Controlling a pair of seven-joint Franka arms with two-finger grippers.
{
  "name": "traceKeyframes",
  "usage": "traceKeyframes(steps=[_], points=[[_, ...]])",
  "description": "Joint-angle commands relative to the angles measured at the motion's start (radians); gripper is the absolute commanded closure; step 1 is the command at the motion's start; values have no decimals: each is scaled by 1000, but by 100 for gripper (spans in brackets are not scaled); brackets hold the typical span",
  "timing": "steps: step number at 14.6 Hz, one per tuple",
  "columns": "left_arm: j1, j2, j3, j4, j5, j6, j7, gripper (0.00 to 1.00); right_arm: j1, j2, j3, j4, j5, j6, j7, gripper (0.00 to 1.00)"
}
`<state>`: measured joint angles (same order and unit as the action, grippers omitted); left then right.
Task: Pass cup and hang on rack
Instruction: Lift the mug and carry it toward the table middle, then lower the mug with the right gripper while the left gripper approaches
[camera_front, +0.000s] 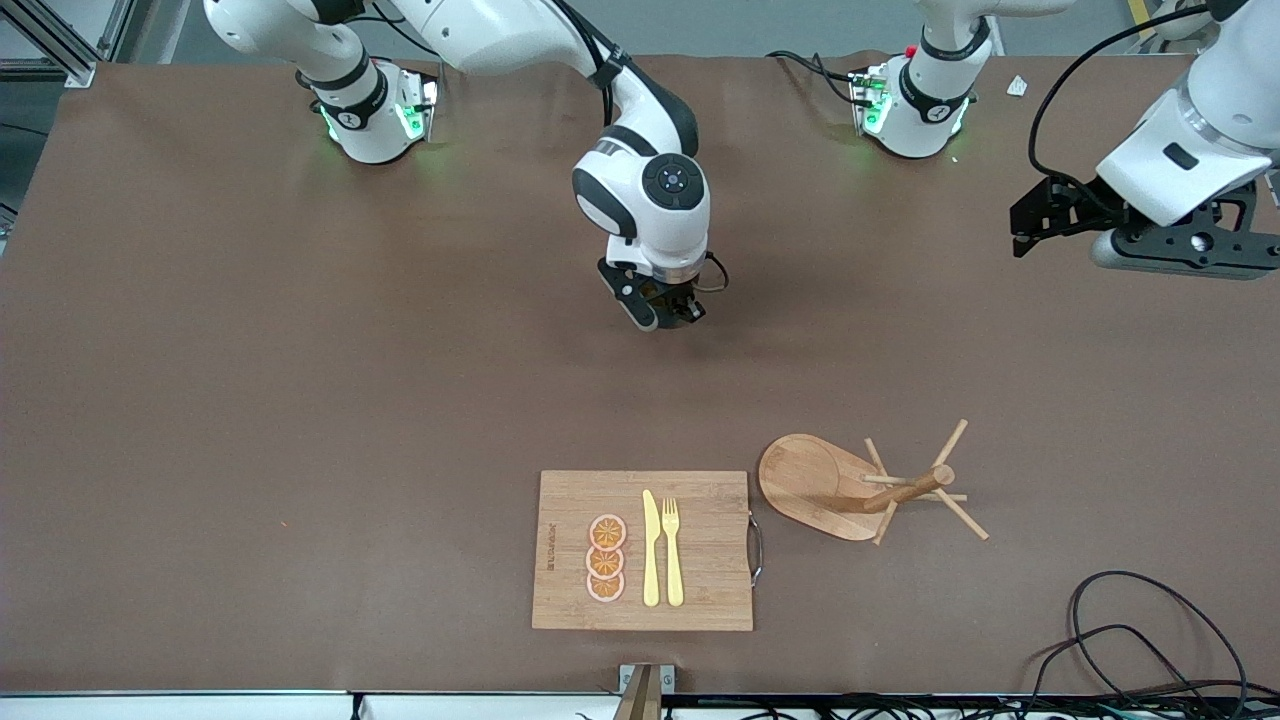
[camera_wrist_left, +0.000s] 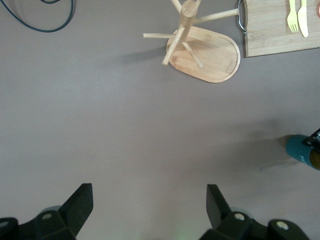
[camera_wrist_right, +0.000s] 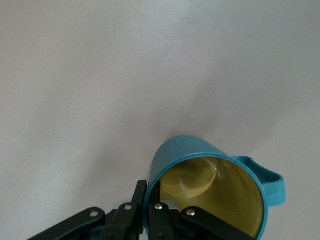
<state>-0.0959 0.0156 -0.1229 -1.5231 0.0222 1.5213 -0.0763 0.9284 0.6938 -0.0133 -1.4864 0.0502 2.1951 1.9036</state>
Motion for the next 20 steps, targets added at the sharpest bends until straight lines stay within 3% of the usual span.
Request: traceKeyframes(steps=[1,12,13,14,15,18,19,20], points=[[-7,40,-38,55,25,0,-74,0,4,18,-5,32,2,-5,103,100],[-7,73,-153,83,22,5,-376,0,30,52,-5,44,0,14,183,100],[-7,75,-153,83,24,4,-376,0,30,53,-5,44,0,14,183,95],[-7,75,-153,83,24,5,-375,0,30,53,-5,44,0,14,181,80],[-7,75,-153,83,24,4,-376,0,30,53,-5,44,-1,14,181,56],[-5,72,-155,84,22,3,-378,0,38,52,-7,44,-18,12,175,7],[-7,72,-156,84,22,3,-378,0,47,49,-8,44,-30,12,175,0],[-7,72,-173,83,24,3,-378,0,52,44,-7,44,-50,11,175,0]])
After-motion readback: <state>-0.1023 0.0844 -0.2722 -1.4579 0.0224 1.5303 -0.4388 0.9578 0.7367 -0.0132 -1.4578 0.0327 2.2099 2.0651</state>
